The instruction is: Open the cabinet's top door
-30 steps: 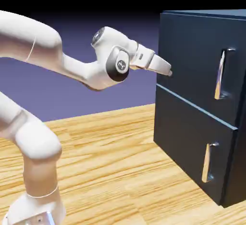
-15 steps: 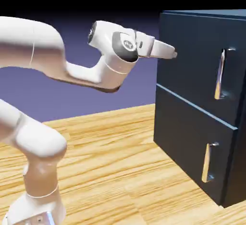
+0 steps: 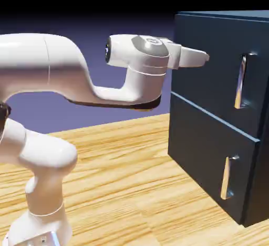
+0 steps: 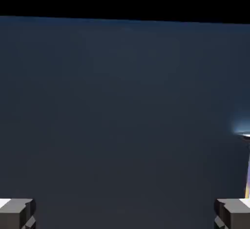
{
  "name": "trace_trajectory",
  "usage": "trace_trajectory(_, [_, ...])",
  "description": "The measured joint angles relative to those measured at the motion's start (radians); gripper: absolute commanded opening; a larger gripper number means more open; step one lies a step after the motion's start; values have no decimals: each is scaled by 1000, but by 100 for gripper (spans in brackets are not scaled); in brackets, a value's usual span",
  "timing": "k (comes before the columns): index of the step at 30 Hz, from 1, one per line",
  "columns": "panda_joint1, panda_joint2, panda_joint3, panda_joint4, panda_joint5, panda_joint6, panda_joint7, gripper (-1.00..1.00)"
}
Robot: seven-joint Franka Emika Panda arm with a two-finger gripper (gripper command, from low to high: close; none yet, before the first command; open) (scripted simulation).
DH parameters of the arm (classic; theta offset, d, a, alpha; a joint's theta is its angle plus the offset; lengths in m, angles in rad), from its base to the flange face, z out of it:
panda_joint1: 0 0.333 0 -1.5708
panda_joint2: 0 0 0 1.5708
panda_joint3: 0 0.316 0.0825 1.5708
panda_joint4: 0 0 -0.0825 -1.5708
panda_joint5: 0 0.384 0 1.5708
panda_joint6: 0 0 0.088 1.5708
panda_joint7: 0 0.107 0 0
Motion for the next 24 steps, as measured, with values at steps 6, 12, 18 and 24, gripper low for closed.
trace_trajectory(6, [94, -36, -108, 59, -261, -4, 186, 100])
trace_trajectory(12, [189, -73, -216, 118, -522, -7, 372, 100])
trace_trajectory(18, [299, -98, -327, 190, -752, -13, 535, 100])
trace_trajectory(24, [454, -64, -417, 307, -757, -26, 534, -100])
